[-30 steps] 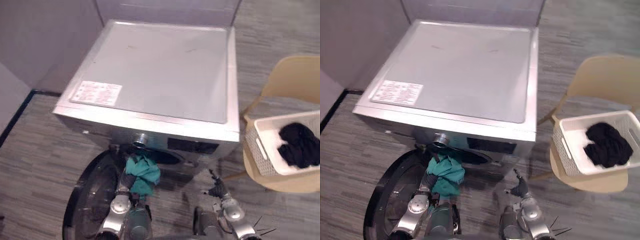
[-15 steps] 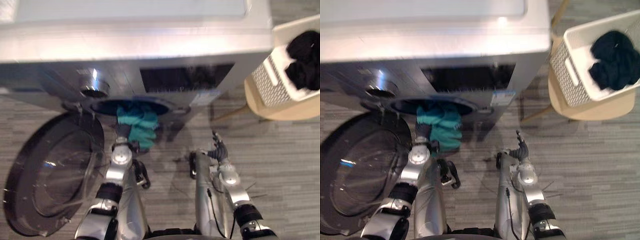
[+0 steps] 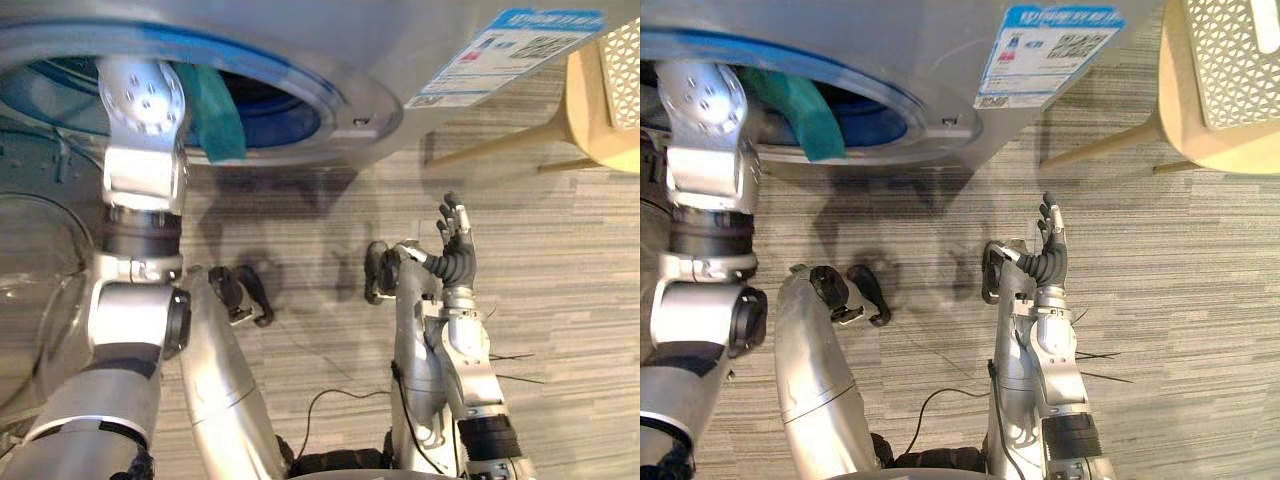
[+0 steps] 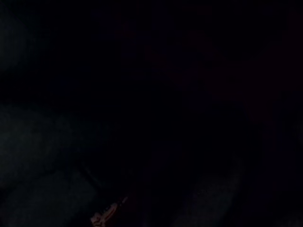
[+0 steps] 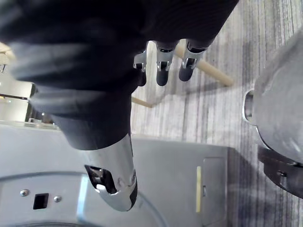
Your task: Pick up the laundry basket with both hands and put the clothes into the washing machine.
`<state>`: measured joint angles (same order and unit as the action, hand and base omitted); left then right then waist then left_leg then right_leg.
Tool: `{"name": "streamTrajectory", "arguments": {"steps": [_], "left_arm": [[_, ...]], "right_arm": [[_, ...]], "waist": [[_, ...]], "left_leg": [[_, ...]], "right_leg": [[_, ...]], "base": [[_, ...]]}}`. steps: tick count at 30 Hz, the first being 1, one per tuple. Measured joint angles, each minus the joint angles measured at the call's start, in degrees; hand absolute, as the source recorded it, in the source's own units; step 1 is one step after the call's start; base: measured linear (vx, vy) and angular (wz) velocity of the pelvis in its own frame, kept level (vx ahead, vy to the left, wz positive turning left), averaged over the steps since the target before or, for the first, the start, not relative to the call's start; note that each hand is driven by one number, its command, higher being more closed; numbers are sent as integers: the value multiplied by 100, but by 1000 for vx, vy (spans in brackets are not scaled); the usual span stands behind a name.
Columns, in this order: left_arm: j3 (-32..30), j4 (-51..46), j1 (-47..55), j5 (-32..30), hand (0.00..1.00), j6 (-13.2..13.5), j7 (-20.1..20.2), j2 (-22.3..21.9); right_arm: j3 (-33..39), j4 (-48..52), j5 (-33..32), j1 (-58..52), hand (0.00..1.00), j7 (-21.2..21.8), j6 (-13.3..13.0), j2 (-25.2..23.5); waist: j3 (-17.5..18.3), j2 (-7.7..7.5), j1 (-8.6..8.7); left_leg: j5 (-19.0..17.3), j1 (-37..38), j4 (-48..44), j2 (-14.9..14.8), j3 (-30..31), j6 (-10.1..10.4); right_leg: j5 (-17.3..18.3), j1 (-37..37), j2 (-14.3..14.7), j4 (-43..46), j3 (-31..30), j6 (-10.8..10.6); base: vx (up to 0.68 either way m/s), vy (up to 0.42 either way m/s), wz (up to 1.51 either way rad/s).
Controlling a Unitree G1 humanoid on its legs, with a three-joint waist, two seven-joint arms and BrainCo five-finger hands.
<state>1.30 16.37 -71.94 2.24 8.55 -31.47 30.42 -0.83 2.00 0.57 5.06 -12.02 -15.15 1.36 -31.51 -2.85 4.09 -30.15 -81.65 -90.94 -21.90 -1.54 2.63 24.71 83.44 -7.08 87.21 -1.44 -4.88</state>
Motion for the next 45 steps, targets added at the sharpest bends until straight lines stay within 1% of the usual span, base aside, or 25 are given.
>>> {"name": "streamTrajectory", "arguments": {"steps": [1, 2, 5, 7, 8, 10, 11, 15, 18, 20, 22, 27, 29, 31, 33, 34, 35, 36, 37, 38, 39, 42, 43, 44, 45], "left_arm": [[93, 53, -263, -9, 100, 1, -7, 81], [136, 113, -396, -16, 0, 23, -10, 120], [279, 665, -749, -58, 0, 12, 26, 170], [345, 1285, -1078, -78, 0, -87, 273, 175], [361, 1403, -1111, -162, 0, -117, 333, 175], [500, 1856, -1235, -719, 0, -253, 638, 173], [606, 2125, -1289, -1018, 0, -368, 854, 157], [811, 2905, -1297, -2020, 0, -719, 1546, -114], [839, 3003, -1297, -2551, 0, -820, 1944, -221], [839, 3004, -1297, -2705, 0, -820, 2066, -229], [833, 3007, -1296, -2720, 0, -820, 2150, -227], [804, 2953, -1295, -2636, 0, -809, 2147, -154], [791, 2759, -1252, -2633, 0, -787, 2125, -36], [727, 2358, -1084, -2635, 0, -729, 2056, 125], [443, 1524, -463, -2459, 0, -547, 1867, 270], [354, 1317, -260, -2307, 0, -473, 1819, 273], [217, 991, 169, -1995, 0, -337, 1708, 273], [99, 660, 646, -1762, 0, -278, 1625, 255], [29, 480, 898, -1705, 0, -263, 1605, 229], [-32, 174, 1350, -1583, 0, -230, 1511, 195], [-212, -128, 1803, -1525, 0, -177, 1469, 97], [-525, -583, 2793, -1273, 0, -125, 1439, -206], [-641, -776, 3297, -1113, 0, -101, 1444, -417], [-676, -836, 3544, -1061, 0, -74, 1445, -535], [-723, -970, 4017, -943, 0, -45, 1479, -756]], "right_arm": [[26, 112, -3, -52, 0, 49, -22, -10], [46, 177, -3, -73, 0, 101, -31, -27], [46, 245, -26, -73, 0, 122, -118, -31], [47, 288, -72, -74, 0, 232, -153, -34], [48, 292, -80, -75, 0, 237, -161, -37], [71, 336, -116, -75, 0, 275, -200, -36], [84, 381, -127, -73, 0, 344, -205, -35], [80, 537, -226, -79, 0, 500, -239, -33], [77, 624, -310, -83, 0, 667, -249, -32], [70, 664, -397, -86, 0, 727, -260, -30], [50, 683, -439, -88, 0, 728, -267, -20], [38, 686, -447, -100, 0, 731, -274, 13], [49, 685, -446, -111, 0, 730, -297, 13], [55, 685, -445, -129, 0, 729, -321, 12], [57, 685, -434, -176, 0, 726, -345, 11], [62, 685, -411, -202, 0, 720, -348, 11], [61, 658, -368, -262, 0, 712, -345, 7], [55, 612, -309, -336, 0, 702, -344, -2], [58, 602, -278, -373, 0, 698, -339, -5], [63, 600, -190, -441, 0, 682, -335, -4], [57, 565, -123, -453, 0, 680, -316, -5], [91, 548, 22, -466, 0, 669, -218, -13], [109, 546, 66, -506, 0, 666, -209, -22], [112, 542, 74, -540, 0, 666, -199, -26], [128, 527, 109, -591, 0, 666, -189, -41]], "waist": [[0, -1, -1], [-1, -3, -1], [-2, -5, -5], [-21, -43, 6], [-19, -50, 8], [-27, -88, 9], [-29, -92, 7], [-39, -144, 22], [-47, -185, 46], [-46, -187, 64], [-46, -188, 71], [-46, -187, 49], [-45, -186, 15], [-45, -185, -1], [-43, -181, -31], [-43, -181, -39], [-42, -180, -49], [-38, -175, -72], [-30, -168, -103], [-17, -149, -172], [-8, -142, -181], [86, -135, -261], [245, -135, -280], [382, -121, -305], [614, -118, -341]], "left_leg": [[1, -90, -32, 4, 5, -2], [1, -150, -55, 6, 14, -2], [3, -334, -125, 13, 102, -3], [9, -420, -133, 42, 131, 3], [9, -437, -133, 47, 135, 3], [13, -514, -136, 81, 137, 9], [15, -579, -151, 89, 159, 9], [15, -797, -227, 93, 204, 9], [14, -910, -279, 90, 231, 9], [14, -949, -298, 86, 239, 9], [14, -962, -300, 77, 242, 9], [14, -962, -299, 74, 246, 9], [14, -962, -299, 76, 246, 9], [14, -961, -299, 77, 250, 9], [15, -933, -291, 83, 253, 9], [16, -917, -283, 90, 254, 9], [21, -861, -259, 105, 265, 16], [37, -760, -198, 129, 277, 27], [53, -709, -140, 137, 277, 38], [105, -606, -11, 157, 269, 56], [175, -499, 143, 206, 274, 82], [282, -205, 465, 269, 304, 152], [320, -138, 610, 297, 303, 180], [333, -141, 664, 297, 300, 199], [364, -130, 785, 300, 300, 238]], "right_leg": [[0, 93, -1, 29, -2, 0], [0, 144, -3, 52, -2, 0], [0, 246, -5, 99, 61, 0], [6, 313, -18, 113, 77, -7], [10, 327, -18, 115, 77, -13], [20, 404, -17, 137, 74, -18], [22, 452, -18, 149, 83, -20], [23, 622, -14, 182, 99, -22], [24, 730, -10, 231, 102, -24], [24, 773, -8, 255, 100, -23], [24, 791, -3, 259, 100, -23], [24, 791, -8, 259, 104, -23], [24, 791, -11, 260, 103, -23], [24, 790, -16, 263, 104, -23], [27, 763, -41, 267, 108, -18], [35, 744, -62, 267, 116, -5], [54, 674, -96, 262, 138, 15], [75, 573, -111, 227, 147, 15], [77, 528, -114, 187, 154, 18], [77, 419, -117, 84, 181, 20], [81, 277, -133, -25, 235, 31], [106, -78, -204, -271, 361, 95], [120, -152, -212, -370, 419, 122], [120, -154, -212, -419, 440, 138], [128, -174, -210, -511, 474, 171]], "base": [[0, 0, 0], [0, 0, 0], [0, 0, 0], [19, -16, 4], [26, -19, 5], [33, -21, 5], [39, -18, 1], [44, -8, -3], [24, -6, -2], [0, 0, 0], [0, 0, 0], [26, -10, 0], [15, -6, 0], [0, 0, 0], [34, -17, 2], [36, -21, 8], [32, -25, 14], [32, -30, 15], [34, -37, 14], [36, -44, 19], [51, -53, 21], [53, -42, 21], [54, -62, 17], [64, -63, 8], [81, -52, 5]]}}
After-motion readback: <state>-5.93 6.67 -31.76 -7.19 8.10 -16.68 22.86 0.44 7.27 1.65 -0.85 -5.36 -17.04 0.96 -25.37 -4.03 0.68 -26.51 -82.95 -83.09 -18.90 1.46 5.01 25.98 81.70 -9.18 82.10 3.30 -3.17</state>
